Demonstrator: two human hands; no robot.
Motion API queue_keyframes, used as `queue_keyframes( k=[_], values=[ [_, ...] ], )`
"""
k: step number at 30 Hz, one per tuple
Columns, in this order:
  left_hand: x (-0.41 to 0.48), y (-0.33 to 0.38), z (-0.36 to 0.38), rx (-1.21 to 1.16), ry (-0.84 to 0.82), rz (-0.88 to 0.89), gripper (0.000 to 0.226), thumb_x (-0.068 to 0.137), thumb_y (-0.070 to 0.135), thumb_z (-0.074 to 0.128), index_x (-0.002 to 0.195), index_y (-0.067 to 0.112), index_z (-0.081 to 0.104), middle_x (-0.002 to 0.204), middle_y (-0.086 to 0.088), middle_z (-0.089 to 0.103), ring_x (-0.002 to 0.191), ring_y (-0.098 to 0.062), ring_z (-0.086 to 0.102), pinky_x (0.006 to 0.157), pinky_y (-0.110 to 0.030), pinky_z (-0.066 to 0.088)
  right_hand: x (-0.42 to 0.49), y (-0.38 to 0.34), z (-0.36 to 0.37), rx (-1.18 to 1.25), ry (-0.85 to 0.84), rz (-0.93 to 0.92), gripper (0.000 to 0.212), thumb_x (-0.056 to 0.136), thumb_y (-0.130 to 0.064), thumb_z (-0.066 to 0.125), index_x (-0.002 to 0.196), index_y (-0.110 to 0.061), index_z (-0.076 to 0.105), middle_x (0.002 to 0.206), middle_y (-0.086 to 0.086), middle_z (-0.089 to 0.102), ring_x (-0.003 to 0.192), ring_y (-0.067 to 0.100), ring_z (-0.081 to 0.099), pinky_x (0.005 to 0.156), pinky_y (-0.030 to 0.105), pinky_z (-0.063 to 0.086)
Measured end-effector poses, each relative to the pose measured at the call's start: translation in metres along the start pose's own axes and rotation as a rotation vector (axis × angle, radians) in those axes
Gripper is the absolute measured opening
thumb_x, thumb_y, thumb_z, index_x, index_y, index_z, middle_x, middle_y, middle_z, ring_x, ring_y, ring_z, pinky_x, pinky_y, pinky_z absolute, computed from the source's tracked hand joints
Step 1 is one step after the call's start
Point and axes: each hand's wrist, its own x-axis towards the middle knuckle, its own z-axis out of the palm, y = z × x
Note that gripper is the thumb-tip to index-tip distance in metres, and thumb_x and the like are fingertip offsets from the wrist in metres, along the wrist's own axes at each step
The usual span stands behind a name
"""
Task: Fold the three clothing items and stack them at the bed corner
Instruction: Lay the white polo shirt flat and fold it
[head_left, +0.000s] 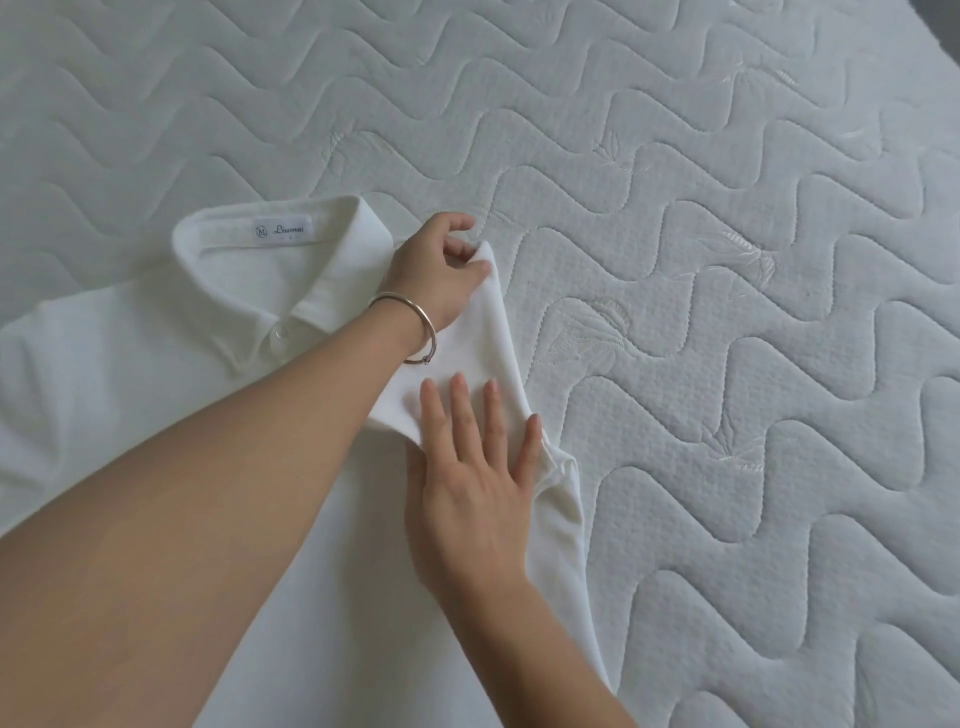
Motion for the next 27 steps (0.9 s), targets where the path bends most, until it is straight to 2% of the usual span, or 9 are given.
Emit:
queue_keyframes(
  k=[4, 6, 9, 12, 15, 18, 21, 25, 27],
  values=[
    [0.003, 0.003, 0.002, 0.065, -0.021, 0.012, 0.040, 0.084, 0.018, 0.062, 0.123, 0.018, 0.050, 0.082, 0.016, 0.054, 0.086, -0.008, 0.055, 0.075, -0.011, 0.041, 0.009, 0.002, 0.002, 0.016, -0.016, 0.038, 0.049, 0.093, -0.041, 0.028, 0.135, -0.021, 0.046, 0.143, 0.006, 0.044, 0.137, 0.028, 0.030, 0.108, 0.048, 0.008],
    [0.001, 0.005, 0.001, 0.144, -0.015, 0.073, 0.043, 0.083, 0.016, 0.063, 0.124, 0.015, 0.049, 0.097, 0.007, 0.056, 0.090, -0.011, 0.055, 0.079, -0.011, 0.040, 0.005, 0.003, 0.004, -0.014, -0.069, -0.020, 0.057, 0.090, -0.049, 0.030, 0.138, -0.021, 0.042, 0.147, 0.009, 0.037, 0.140, 0.028, 0.024, 0.110, 0.048, 0.005],
    [-0.017, 0.007, -0.006, 0.329, 0.066, 0.410, 0.038, 0.083, 0.007, 0.058, 0.120, 0.005, 0.054, 0.121, -0.015, 0.050, 0.105, -0.018, 0.051, 0.094, -0.013, 0.034, -0.002, 0.004, 0.001, -0.054, -0.093, -0.087, 0.070, 0.086, -0.060, 0.029, 0.140, -0.016, 0.039, 0.149, 0.008, 0.032, 0.141, 0.027, 0.019, 0.111, 0.048, 0.005],
    [-0.039, -0.010, -0.009, 0.542, -0.110, 0.691, 0.040, 0.089, 0.017, 0.037, 0.121, 0.003, 0.055, 0.130, -0.019, 0.052, 0.126, -0.028, 0.042, 0.106, -0.032, 0.027, -0.008, 0.012, -0.004, -0.046, -0.081, -0.116, 0.064, 0.090, -0.053, 0.029, 0.139, -0.014, 0.041, 0.147, 0.004, 0.036, 0.140, 0.022, 0.023, 0.111, 0.045, 0.012],
    [-0.051, -0.031, -0.013, 0.914, -0.303, 0.557, 0.067, 0.085, 0.045, 0.005, 0.144, 0.019, 0.022, 0.153, 0.005, 0.012, 0.142, -0.017, 0.013, 0.112, -0.032, 0.003, -0.012, 0.025, 0.001, -0.057, -0.080, -0.141, 0.057, 0.091, -0.041, 0.034, 0.139, -0.011, 0.040, 0.147, 0.005, 0.037, 0.139, 0.019, 0.019, 0.111, 0.041, 0.013],
    [-0.047, -0.039, -0.013, 1.042, -0.309, 0.535, 0.071, 0.078, 0.052, -0.008, 0.144, 0.026, -0.003, 0.143, 0.017, -0.015, 0.142, -0.009, -0.003, 0.109, -0.027, -0.010, -0.012, 0.028, 0.002, -0.068, -0.085, -0.164, 0.057, 0.092, -0.040, 0.033, 0.140, -0.008, 0.038, 0.147, 0.007, 0.036, 0.139, 0.018, 0.017, 0.113, 0.039, 0.010],
    [-0.045, -0.036, -0.015, 1.050, -0.337, 0.525, 0.070, 0.081, 0.051, -0.005, 0.145, 0.024, 0.003, 0.148, 0.013, -0.008, 0.142, -0.011, 0.001, 0.109, -0.027, -0.008, -0.017, 0.033, -0.005, -0.089, -0.093, -0.132, 0.059, 0.096, -0.043, 0.022, 0.138, -0.005, 0.039, 0.146, 0.011, 0.037, 0.139, 0.021, 0.024, 0.113, 0.037, 0.010],
    [-0.070, -0.035, -0.018, 0.993, -0.165, 0.568, 0.057, 0.090, 0.036, 0.025, 0.136, 0.006, 0.040, 0.143, -0.011, 0.040, 0.132, -0.027, 0.037, 0.106, -0.035, 0.015, -0.026, 0.048, -0.009, -0.148, -0.125, -0.116, 0.063, 0.097, -0.046, 0.015, 0.140, -0.003, 0.031, 0.148, 0.013, 0.033, 0.139, 0.022, 0.026, 0.114, 0.034, 0.007],
    [-0.093, -0.046, -0.020, 1.015, -0.127, 0.534, 0.054, 0.089, 0.032, 0.030, 0.133, 0.003, 0.044, 0.140, -0.013, 0.044, 0.129, -0.027, 0.042, 0.105, -0.037, 0.022, -0.027, 0.051, -0.007, -0.154, -0.125, -0.126, 0.063, 0.096, -0.046, 0.014, 0.141, -0.003, 0.028, 0.148, 0.012, 0.031, 0.139, 0.021, 0.023, 0.115, 0.034, 0.006]
  ],
)
